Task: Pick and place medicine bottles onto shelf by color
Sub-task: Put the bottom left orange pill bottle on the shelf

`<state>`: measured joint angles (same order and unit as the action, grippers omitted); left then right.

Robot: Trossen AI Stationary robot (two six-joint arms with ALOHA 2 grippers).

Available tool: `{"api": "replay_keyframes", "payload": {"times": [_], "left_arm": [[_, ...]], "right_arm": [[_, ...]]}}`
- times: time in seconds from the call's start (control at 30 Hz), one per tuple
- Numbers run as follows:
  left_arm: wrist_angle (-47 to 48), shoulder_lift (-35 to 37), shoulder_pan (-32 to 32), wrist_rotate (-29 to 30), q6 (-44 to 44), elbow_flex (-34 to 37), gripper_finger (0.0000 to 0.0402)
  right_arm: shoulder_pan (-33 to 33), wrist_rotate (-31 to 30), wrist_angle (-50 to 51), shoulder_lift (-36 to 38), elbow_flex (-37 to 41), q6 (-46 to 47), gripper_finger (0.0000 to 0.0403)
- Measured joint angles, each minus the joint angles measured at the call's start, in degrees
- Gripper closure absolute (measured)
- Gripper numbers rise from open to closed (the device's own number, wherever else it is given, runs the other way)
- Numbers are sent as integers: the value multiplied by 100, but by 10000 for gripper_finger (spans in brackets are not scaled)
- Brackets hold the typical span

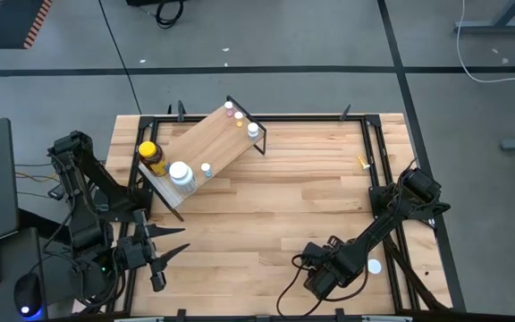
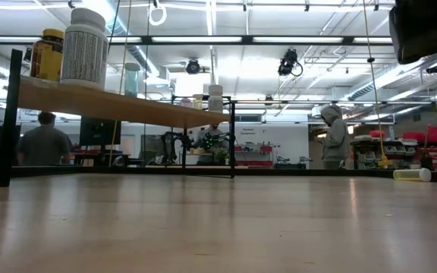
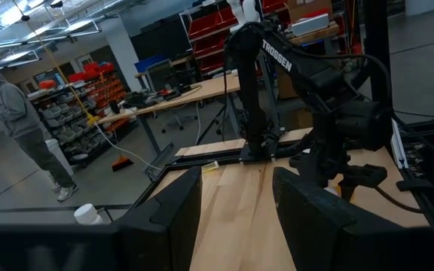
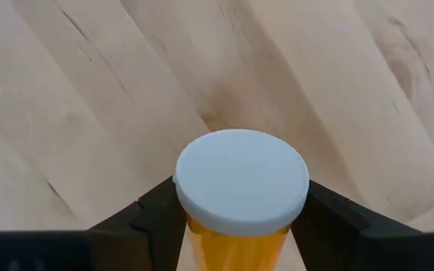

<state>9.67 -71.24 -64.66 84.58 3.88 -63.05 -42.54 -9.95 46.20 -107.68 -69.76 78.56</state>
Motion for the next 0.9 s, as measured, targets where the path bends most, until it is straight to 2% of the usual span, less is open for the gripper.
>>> {"api": "replay_keyframes", "payload": {"times": [0.37,0.6,0.67,0.83,0.9], "left_arm": [[-1,0,0,0,2,0,230],[0,2,0,0,2,0,230],[1,0,0,0,2,0,230],[-2,2,0,0,2,0,230],[1,2,0,0,2,0,230]], "right_arm": [[113,-429,-257,0,0,-311,192],[448,-1131,-803,34,-2,-1119,192],[581,-1553,-986,113,-2,-1500,192],[950,-3252,-1824,289,-4,-2836,192],[1136,-3587,-2376,323,-4,-3540,192]]}}
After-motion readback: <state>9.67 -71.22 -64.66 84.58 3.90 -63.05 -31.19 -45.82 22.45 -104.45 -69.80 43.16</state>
